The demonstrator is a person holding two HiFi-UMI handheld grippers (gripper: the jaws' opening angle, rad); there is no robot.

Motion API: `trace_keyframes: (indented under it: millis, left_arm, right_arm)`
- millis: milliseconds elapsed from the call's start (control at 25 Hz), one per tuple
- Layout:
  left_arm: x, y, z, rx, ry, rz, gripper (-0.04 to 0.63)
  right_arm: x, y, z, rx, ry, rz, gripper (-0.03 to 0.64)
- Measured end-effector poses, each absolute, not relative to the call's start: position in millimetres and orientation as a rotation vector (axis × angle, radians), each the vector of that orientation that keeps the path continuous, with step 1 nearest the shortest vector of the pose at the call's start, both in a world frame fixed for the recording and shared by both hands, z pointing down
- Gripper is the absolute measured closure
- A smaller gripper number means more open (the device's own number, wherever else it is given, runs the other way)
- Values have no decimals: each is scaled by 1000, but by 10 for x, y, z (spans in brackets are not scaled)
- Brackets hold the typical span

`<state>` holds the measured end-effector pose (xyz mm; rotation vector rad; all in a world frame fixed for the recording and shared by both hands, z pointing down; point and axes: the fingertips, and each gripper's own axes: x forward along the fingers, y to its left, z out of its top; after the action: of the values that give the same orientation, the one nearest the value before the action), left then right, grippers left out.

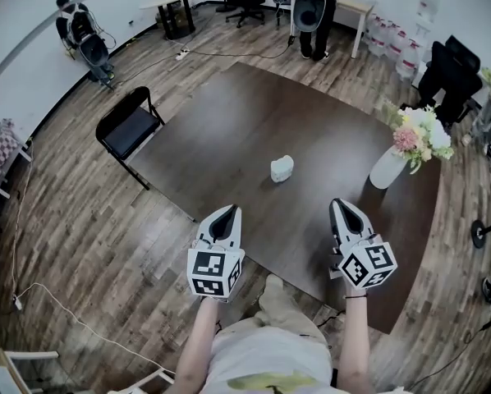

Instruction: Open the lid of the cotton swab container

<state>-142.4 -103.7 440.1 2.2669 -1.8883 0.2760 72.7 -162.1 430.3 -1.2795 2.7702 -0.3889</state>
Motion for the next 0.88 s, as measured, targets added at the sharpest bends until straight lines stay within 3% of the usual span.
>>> trace_keyframes:
  millis: [880]
  left_arm:
    - [-1349, -2192, 4942, 2286, -1748, 369, 572]
  right_arm:
    - [456, -2793, 4743, -1213, 2815, -552, 597]
